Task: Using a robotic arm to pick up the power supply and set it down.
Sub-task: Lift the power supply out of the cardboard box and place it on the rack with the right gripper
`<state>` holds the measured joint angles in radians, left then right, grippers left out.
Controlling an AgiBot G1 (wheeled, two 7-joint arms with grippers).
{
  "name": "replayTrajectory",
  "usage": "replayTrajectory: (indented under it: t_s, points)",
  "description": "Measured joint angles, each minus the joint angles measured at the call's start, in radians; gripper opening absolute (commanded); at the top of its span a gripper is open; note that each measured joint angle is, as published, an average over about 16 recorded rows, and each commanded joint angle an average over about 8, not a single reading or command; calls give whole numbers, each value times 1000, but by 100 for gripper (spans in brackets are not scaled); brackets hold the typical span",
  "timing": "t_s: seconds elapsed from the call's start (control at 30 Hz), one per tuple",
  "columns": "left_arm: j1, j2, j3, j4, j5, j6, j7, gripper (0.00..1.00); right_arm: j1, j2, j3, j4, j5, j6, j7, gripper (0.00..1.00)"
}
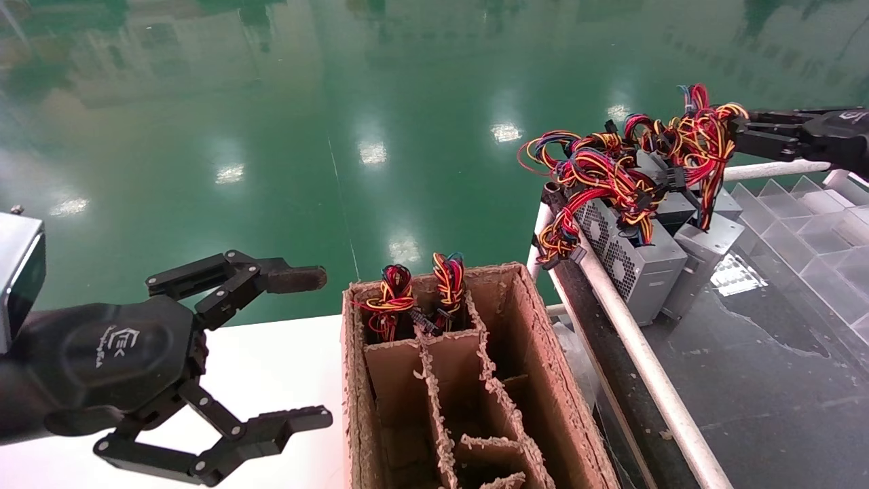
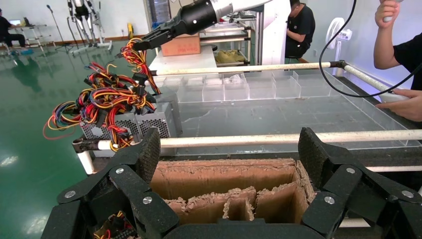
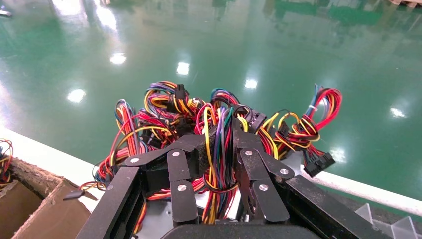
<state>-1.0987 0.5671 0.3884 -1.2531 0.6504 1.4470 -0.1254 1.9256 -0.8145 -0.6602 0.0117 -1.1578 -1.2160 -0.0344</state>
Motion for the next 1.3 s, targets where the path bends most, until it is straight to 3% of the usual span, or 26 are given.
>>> replayTrajectory:
  t_s: [0.5,1.3]
  points:
    - [0,0,0,0,0,0,0,100,20,25,-5,-11,-8,23,2,0]
    - [0,0,0,0,0,0,0,100,11,29,-9,-8,-13,-49,0,0]
